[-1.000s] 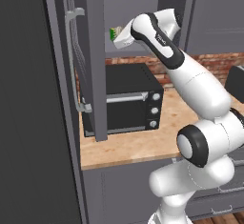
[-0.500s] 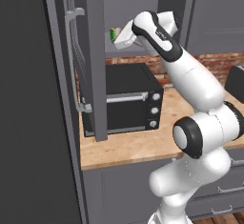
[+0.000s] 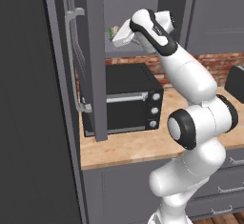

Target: Pick up the sponge and dish brush from the sink, and place them back in the cabinet, and close the cabinet door.

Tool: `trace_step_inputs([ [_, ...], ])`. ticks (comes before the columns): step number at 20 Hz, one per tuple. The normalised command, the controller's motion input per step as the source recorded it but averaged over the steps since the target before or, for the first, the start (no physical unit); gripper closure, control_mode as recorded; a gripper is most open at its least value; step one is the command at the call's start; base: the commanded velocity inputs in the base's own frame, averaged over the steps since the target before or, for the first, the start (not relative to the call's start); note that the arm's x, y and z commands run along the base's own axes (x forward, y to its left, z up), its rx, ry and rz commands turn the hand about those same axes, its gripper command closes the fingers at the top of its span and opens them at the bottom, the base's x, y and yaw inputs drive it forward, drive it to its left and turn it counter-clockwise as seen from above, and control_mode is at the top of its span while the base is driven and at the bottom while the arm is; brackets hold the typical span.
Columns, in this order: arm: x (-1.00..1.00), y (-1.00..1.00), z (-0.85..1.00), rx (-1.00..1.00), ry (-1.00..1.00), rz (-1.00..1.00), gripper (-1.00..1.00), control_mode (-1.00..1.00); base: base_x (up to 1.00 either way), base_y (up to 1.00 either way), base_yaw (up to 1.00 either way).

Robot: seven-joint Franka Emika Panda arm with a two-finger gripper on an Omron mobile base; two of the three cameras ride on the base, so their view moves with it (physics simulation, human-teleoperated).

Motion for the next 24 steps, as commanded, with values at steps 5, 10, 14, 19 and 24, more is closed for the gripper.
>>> trace_step_inputs([
  [5, 0.25, 0.03, -0.04, 0.0, 0.0, 0.01, 1.0, -1.0, 0.0, 0.0, 0.0],
  [10, 0.26, 0.03, -0.05, 0.0, 0.0, 0.0, 1.0, -1.0, 0.0, 0.0, 0.0],
  [14, 0.28, 0.05, -0.06, 0.0, 0.0, 0.0, 1.0, -1.0, 0.0, 0.0, 0.0],
  [19, 0.27, 0.08, -0.09, 0.0, 0.0, 0.0, 1.0, -1.0, 0.0, 0.0, 0.0],
  [24, 0.27, 0.07, -0.11, 0.01, 0.0, 0.0, 1.0, -1.0, 0.0, 0.0, 0.0],
])
